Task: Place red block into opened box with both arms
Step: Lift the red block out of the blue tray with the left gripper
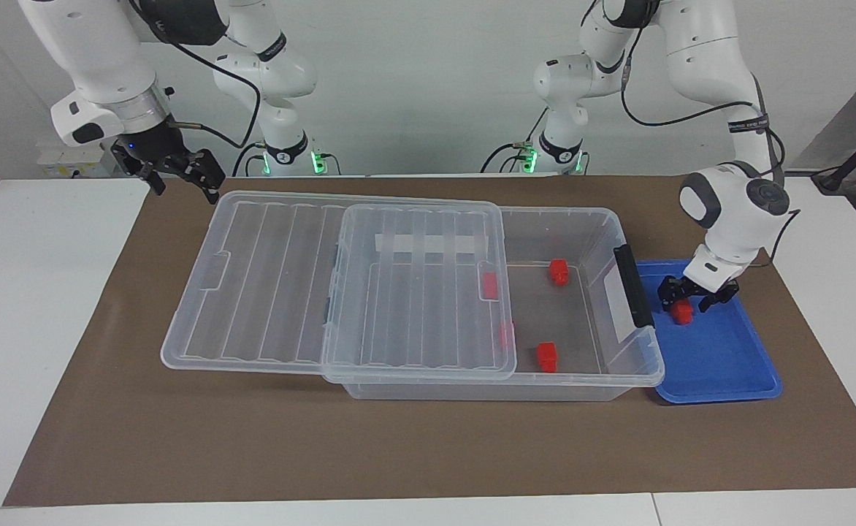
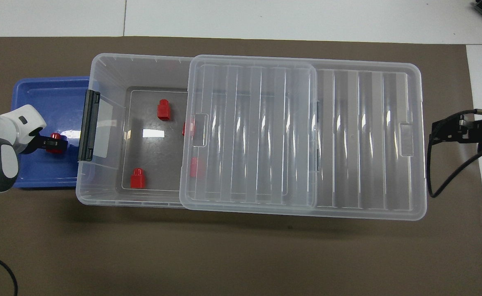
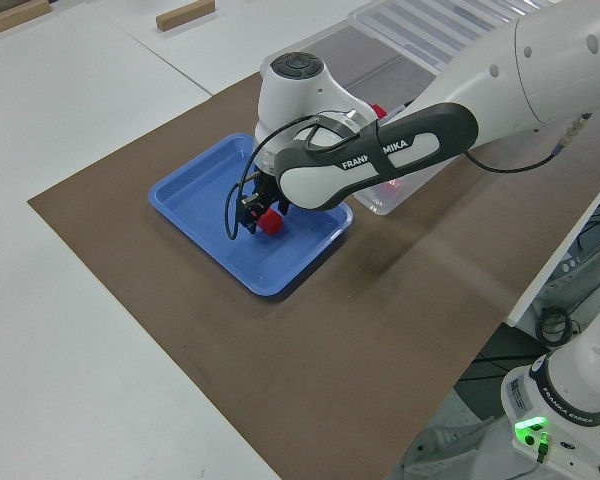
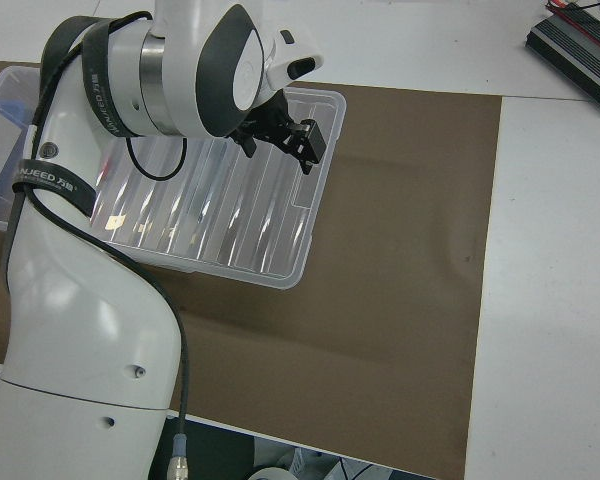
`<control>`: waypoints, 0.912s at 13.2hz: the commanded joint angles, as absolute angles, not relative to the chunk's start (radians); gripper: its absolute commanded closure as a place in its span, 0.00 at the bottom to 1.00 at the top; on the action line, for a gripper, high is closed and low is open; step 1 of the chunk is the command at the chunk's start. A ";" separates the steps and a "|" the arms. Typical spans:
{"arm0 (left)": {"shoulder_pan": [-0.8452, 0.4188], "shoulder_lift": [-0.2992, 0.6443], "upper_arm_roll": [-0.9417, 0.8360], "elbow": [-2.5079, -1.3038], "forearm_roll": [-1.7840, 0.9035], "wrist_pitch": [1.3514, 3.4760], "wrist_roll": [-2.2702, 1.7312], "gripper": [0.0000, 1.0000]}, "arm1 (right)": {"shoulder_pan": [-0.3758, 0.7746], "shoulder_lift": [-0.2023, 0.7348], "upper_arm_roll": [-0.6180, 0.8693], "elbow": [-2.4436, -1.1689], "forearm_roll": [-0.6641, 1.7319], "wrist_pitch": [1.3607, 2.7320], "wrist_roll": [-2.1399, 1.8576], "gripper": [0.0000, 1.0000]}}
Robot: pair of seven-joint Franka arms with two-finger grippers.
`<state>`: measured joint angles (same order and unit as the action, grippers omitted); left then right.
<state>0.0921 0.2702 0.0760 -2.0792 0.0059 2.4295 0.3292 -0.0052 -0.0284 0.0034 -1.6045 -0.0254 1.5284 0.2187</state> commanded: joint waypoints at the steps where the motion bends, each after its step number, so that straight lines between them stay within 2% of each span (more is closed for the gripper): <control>1: 0.086 0.268 0.081 -2.079 0.020 2.435 0.339 0.90 | -0.017 -0.029 0.008 -1.601 -0.009 1.516 0.195 0.00; 2: 0.077 0.268 0.083 -2.056 0.020 2.406 0.339 1.00 | -0.017 -0.029 0.006 -1.601 -0.009 1.516 0.195 0.00; 4: 0.071 0.265 0.080 -1.999 0.020 2.321 0.336 1.00 | -0.017 -0.029 0.008 -1.601 -0.009 1.516 0.195 0.00; 6: 0.071 0.258 0.075 -1.890 0.017 2.162 0.333 1.00 | -0.017 -0.029 0.008 -1.601 -0.009 1.516 0.195 0.00; 10: 0.061 0.236 0.072 -1.582 0.012 1.725 0.284 1.00 | -0.017 -0.029 0.008 -1.601 -0.009 1.516 0.195 0.00; 12: 0.019 0.235 0.049 -1.464 -0.001 1.581 0.145 1.00 | -0.017 -0.028 0.008 -1.601 -0.009 1.516 0.195 0.00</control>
<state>0.0689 0.2189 0.0587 -1.5733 0.0018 1.7020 0.2586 -0.0052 -0.0284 0.0034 -1.6045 -0.0253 1.5284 0.2187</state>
